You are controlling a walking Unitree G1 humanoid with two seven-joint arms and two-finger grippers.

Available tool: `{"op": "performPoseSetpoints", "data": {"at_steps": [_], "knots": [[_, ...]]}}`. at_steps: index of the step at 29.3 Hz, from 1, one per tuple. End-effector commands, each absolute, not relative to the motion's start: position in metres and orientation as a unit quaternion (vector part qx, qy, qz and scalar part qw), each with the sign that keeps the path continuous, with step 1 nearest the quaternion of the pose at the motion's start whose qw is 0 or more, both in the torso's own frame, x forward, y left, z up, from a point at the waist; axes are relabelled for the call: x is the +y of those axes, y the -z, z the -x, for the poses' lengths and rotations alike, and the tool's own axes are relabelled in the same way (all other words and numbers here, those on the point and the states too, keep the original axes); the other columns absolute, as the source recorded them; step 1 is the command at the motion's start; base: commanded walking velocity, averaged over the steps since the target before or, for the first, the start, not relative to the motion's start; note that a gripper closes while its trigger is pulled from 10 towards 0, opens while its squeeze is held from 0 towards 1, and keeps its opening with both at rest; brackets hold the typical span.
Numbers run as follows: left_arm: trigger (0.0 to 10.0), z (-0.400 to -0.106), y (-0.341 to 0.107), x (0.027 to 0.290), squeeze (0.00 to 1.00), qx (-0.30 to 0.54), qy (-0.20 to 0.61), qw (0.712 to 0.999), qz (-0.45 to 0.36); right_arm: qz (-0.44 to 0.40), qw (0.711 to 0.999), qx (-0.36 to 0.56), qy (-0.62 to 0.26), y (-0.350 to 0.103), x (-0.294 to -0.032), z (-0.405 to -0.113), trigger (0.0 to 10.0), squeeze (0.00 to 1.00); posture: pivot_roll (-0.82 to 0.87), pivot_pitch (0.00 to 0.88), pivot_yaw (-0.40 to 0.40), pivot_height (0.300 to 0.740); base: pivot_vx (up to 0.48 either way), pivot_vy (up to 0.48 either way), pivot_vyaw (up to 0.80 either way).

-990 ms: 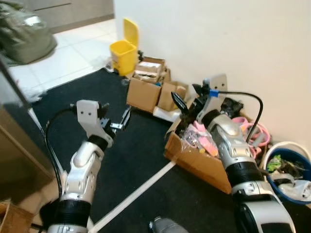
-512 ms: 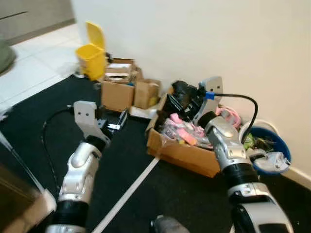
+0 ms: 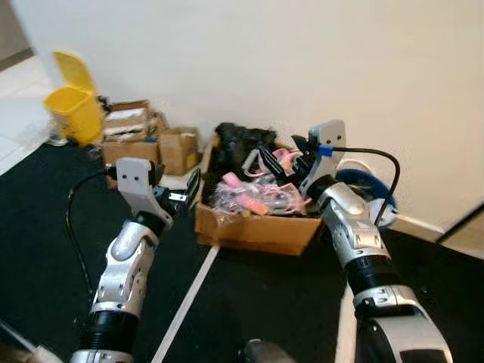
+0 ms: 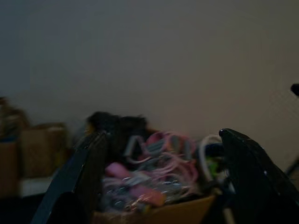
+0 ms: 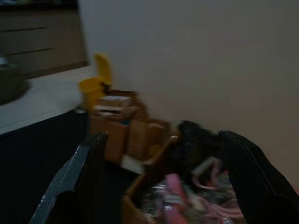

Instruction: Picking trash to rubbish bin

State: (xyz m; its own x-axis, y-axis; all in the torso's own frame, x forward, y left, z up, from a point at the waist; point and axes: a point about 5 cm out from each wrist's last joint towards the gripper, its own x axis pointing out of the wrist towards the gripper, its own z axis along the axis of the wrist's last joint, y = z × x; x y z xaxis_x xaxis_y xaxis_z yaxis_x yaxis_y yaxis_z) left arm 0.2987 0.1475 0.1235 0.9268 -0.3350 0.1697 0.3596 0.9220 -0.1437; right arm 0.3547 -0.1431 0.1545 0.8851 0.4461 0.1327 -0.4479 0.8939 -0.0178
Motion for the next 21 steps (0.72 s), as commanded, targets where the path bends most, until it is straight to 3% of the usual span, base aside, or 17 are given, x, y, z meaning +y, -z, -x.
{"op": "performPoseSetpoints", "data": {"at_steps": [1, 21], "knots": [[10.0, -0.2978, -0.1189, 0.1490, 0.00, -0.061, 0.173, 0.979, 0.084, -0.010, 0.971, -0.065, -0.231, -0.1533, -0.1414, -0.3546, 10.0, 0.00, -0.05, 0.000, -0.020, 0.740, 0.000, 0.000, -0.79], [10.0, -0.2981, -0.1199, 0.1490, 0.00, -0.062, 0.169, 0.980, 0.085, -0.010, 0.971, -0.065, -0.230, -0.1539, -0.1423, -0.3552, 10.0, 0.00, -0.04, 0.000, -0.025, 0.740, 0.000, 0.000, -0.79]]}}
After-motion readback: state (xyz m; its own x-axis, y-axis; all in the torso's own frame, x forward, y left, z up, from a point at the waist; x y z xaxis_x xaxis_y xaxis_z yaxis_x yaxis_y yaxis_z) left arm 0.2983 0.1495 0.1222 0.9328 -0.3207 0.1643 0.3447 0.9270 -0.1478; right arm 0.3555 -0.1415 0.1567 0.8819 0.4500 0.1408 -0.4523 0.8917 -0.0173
